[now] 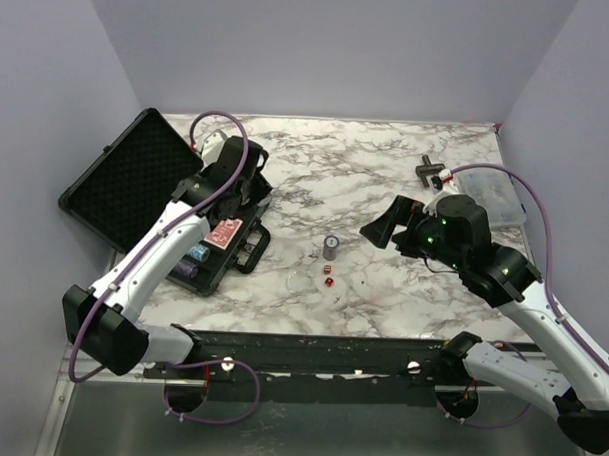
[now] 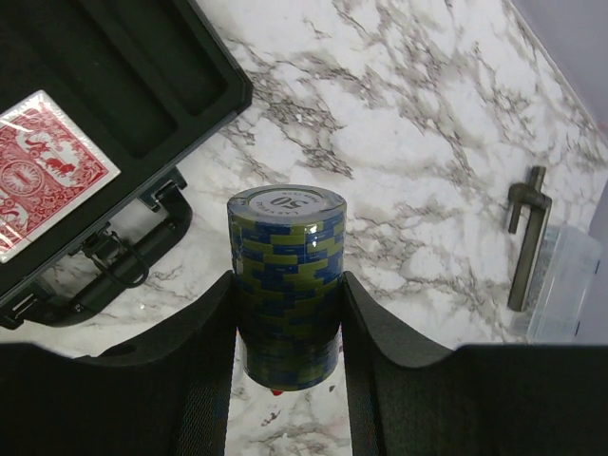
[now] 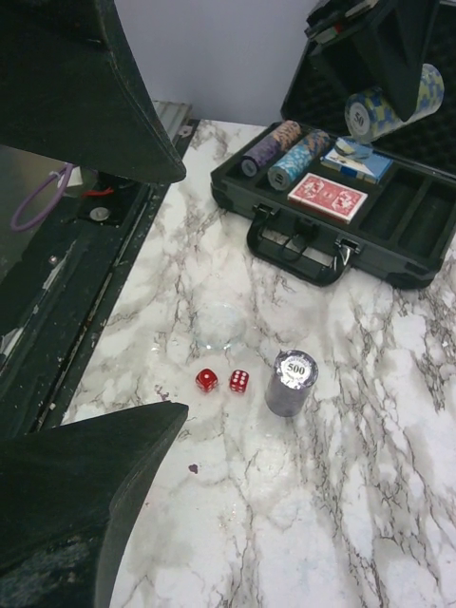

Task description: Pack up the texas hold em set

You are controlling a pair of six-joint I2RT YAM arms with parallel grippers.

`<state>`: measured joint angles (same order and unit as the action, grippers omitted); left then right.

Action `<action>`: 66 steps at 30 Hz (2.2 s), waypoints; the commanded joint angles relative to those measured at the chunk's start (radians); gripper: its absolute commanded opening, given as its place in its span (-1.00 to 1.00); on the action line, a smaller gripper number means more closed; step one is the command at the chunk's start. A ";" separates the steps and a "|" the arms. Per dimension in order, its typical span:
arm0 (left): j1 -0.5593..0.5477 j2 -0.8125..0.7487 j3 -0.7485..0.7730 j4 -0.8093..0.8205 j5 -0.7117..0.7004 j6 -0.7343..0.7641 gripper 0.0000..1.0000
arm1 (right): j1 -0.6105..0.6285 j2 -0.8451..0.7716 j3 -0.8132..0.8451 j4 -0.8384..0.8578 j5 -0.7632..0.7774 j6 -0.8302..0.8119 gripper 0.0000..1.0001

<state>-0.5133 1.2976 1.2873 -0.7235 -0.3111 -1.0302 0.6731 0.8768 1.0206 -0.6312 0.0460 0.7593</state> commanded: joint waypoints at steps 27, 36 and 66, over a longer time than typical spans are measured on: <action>0.316 0.275 0.277 -0.239 -0.036 -0.144 -1.00 | 0.005 -0.003 -0.023 -0.017 0.022 -0.015 1.00; 0.365 0.348 0.327 -0.249 -0.054 -0.114 -1.00 | 0.005 -0.014 -0.044 -0.037 0.026 -0.021 1.00; 0.458 0.560 0.391 -0.260 0.020 -0.096 -1.00 | 0.005 -0.069 -0.085 -0.056 0.040 -0.013 1.00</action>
<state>-0.0643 1.8450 1.6493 -0.9859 -0.3206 -1.1172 0.6731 0.8181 0.9451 -0.6643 0.0563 0.7513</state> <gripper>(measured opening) 0.414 0.998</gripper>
